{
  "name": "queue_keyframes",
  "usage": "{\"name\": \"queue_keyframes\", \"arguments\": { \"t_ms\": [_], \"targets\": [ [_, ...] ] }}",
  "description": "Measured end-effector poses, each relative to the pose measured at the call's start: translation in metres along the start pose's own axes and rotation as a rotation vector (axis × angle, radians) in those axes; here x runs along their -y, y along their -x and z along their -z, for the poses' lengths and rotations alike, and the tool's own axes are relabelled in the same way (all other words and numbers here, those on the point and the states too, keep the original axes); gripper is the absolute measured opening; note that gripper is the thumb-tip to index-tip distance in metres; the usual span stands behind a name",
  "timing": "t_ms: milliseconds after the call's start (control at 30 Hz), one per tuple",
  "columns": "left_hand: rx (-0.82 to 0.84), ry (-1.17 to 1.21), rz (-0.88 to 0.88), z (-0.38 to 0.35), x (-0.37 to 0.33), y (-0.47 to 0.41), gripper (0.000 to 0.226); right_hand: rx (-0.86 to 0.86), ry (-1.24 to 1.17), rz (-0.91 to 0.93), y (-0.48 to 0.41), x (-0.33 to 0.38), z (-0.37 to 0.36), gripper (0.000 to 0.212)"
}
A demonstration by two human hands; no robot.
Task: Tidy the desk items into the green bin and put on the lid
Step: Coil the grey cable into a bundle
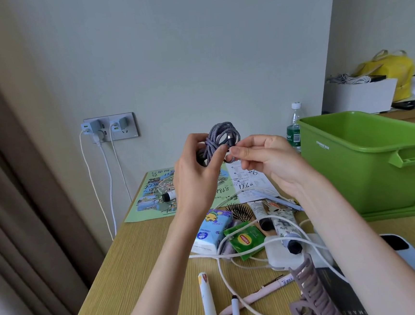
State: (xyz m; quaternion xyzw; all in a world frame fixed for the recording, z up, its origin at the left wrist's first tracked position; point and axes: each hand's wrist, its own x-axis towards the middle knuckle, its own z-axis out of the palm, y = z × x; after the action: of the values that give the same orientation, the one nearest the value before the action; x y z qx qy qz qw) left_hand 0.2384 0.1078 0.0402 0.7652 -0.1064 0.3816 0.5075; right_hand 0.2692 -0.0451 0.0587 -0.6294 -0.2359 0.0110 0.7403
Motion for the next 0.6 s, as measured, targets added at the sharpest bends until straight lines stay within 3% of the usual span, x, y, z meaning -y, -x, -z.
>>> {"name": "queue_keyframes", "arguments": {
  "t_ms": [367,600],
  "targets": [
    [0.084,-0.151,-0.163,0.002,0.007,-0.001,0.024,-0.039,0.009,-0.114,0.001,0.005,0.004,0.026],
    [0.066,-0.050,-0.056,-0.011,0.002,0.006,0.021,-0.022,-0.014,-0.216,0.002,0.015,0.009,0.033]
  ]
}}
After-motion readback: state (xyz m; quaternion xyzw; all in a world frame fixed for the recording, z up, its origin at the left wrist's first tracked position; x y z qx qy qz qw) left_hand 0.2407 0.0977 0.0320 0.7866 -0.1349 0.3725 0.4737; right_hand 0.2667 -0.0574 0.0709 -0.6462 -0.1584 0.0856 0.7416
